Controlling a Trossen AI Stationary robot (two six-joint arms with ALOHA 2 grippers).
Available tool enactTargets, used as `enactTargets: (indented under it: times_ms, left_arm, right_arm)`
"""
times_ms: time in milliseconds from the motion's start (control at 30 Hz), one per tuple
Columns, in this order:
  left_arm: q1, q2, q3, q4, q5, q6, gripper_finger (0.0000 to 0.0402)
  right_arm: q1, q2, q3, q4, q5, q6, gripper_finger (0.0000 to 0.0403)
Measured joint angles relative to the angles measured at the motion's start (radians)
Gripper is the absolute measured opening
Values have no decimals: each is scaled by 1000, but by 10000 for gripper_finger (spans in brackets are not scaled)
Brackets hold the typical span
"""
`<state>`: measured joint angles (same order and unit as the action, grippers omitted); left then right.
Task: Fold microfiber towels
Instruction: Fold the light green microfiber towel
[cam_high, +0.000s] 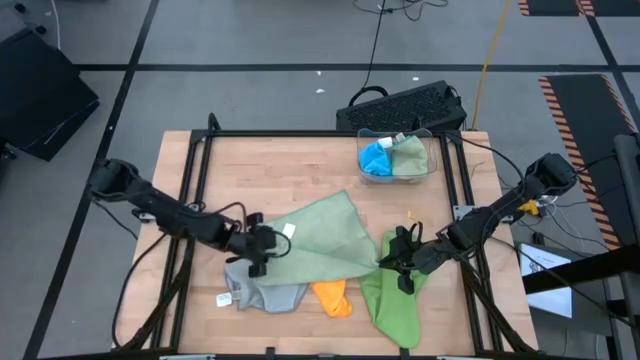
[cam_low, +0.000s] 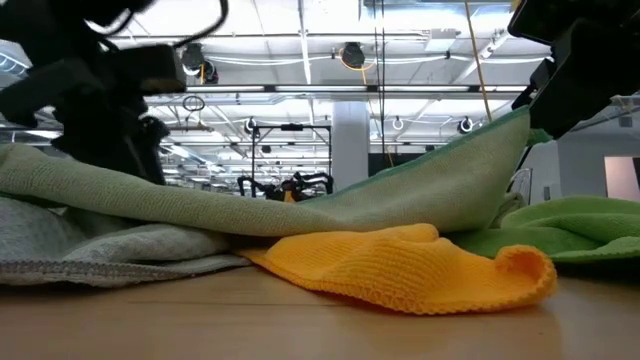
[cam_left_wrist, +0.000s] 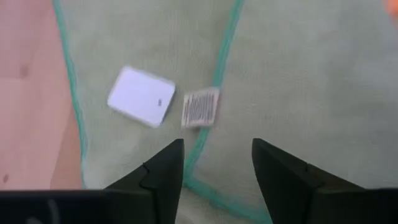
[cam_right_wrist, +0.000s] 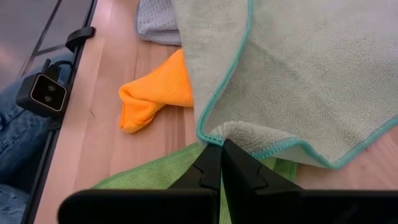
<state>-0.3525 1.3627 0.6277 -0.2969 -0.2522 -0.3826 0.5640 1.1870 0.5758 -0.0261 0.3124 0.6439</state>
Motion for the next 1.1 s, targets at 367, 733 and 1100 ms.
enactTargets:
  times_ms: [367,733,1100]
  left_arm:
    - [115,38,0,-15,203,136,133]
    - [86,112,0,28,292,169,21]
    - [-87,5,71,101,124,47,14]
  right_arm:
    - [0,0,0,0,-3,-20,0]
    - [0,0,0,2,4,-27,0]
    - [-2,0,0,50,79,-67,0]
